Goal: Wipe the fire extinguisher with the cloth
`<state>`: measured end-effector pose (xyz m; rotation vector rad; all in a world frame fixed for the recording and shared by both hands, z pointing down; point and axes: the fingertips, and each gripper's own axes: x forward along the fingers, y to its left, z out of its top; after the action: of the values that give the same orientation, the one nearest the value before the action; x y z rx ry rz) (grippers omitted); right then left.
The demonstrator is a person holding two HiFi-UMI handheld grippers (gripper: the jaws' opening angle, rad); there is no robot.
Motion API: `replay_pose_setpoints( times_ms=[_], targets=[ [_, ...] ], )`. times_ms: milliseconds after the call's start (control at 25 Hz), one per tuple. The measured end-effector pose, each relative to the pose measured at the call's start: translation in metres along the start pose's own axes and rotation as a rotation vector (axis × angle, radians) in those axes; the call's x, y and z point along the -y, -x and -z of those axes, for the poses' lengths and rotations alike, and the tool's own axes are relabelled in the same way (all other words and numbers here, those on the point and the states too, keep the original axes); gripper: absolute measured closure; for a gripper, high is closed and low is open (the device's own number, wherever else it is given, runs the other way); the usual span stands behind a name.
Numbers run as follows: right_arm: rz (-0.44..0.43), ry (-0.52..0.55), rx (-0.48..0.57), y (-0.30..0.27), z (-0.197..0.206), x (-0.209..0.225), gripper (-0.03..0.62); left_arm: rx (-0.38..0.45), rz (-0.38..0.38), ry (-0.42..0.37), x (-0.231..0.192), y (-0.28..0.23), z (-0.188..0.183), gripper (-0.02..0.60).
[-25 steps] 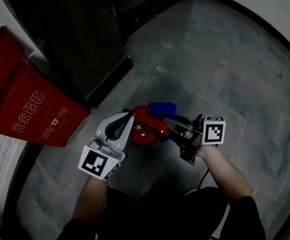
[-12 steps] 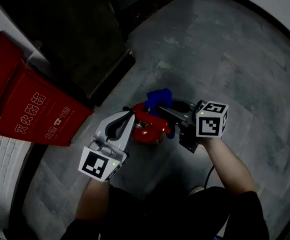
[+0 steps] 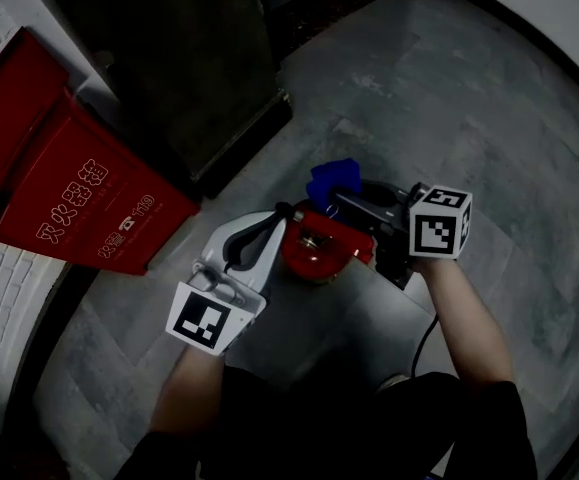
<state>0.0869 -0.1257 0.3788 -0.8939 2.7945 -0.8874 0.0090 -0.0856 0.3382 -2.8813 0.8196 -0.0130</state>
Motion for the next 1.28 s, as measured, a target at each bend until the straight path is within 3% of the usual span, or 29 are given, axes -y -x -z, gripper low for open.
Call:
replay_pose_setpoints(
  times_ms=[200, 440, 640, 800, 1040, 1120, 1280],
  targets=[
    [-0.004, 0.013, -0.009, 0.027, 0.019, -0.009, 0.52, 0.047, -0.024, 0.054, -0.014, -0.005, -0.002, 0.58],
    [0.008, 0.154, -0.041, 0.03, 0.024, -0.012, 0.52, 0.058, -0.006, 0.041, -0.001, -0.008, -0.011, 0.58],
    [-0.089, 0.242, -0.079, -0.001, 0.007, -0.014, 0.522, 0.028, -0.029, 0.014, 0.004, -0.003, -0.012, 0.58],
    [-0.196, 0.27, -0.182, -0.022, 0.004, -0.013, 0.522, -0.013, -0.055, -0.028, 0.002, 0.01, -0.014, 0.58],
    [-0.358, 0.261, -0.298, -0.042, 0.004, -0.013, 0.522, -0.131, -0.06, -0.153, 0.005, 0.032, -0.006, 0.58],
    [-0.363, 0.254, -0.298, -0.051, 0.003, -0.009, 0.522, -0.158, -0.062, -0.179, 0.005, 0.037, -0.005, 0.58],
    [-0.322, 0.164, -0.206, -0.062, -0.001, 0.005, 0.52, -0.143, -0.07, -0.152, 0.006, 0.041, -0.008, 0.58]
  ],
)
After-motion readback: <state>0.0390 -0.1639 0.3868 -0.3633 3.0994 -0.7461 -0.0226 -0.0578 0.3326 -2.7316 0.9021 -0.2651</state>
